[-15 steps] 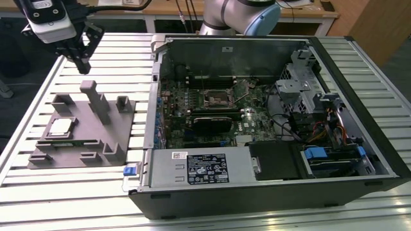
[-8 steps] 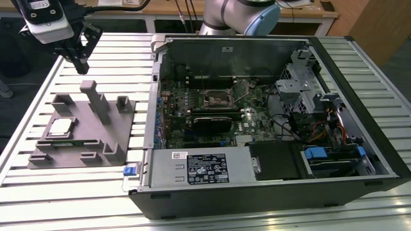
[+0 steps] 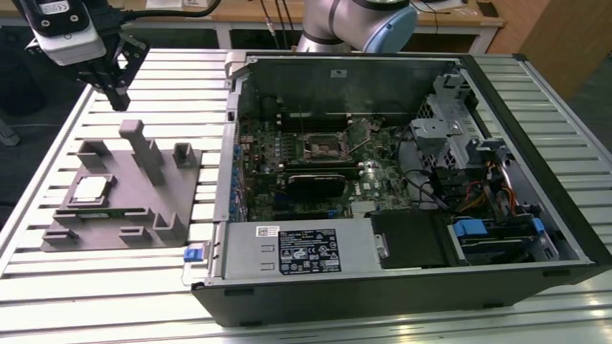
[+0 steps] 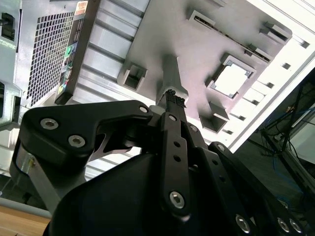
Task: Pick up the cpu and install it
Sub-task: 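Reach for the cpu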
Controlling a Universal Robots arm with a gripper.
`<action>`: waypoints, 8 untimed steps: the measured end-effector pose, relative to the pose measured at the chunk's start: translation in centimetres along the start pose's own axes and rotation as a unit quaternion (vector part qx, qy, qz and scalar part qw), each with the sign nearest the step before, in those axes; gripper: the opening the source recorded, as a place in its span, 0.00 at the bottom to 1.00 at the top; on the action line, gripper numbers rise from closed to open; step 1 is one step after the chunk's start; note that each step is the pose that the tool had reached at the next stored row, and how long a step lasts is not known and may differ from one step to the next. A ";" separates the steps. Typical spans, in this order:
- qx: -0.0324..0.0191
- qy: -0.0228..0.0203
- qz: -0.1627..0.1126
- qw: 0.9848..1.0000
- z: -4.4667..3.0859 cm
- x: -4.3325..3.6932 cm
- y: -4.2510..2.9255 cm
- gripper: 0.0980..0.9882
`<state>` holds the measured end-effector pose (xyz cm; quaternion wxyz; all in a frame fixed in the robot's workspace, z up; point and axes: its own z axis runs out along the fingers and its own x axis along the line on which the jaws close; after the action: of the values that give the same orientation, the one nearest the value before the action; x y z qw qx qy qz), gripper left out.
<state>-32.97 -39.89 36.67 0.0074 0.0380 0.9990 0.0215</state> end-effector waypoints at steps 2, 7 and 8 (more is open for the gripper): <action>0.000 0.000 0.000 1.000 0.01 0.09 -0.01 0.01; 0.000 0.000 0.000 1.000 0.06 0.29 -0.03 0.01; 0.000 0.000 0.000 1.000 0.06 0.33 -0.03 0.01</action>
<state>-33.29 -39.89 36.61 0.0072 0.0380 0.9990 0.0215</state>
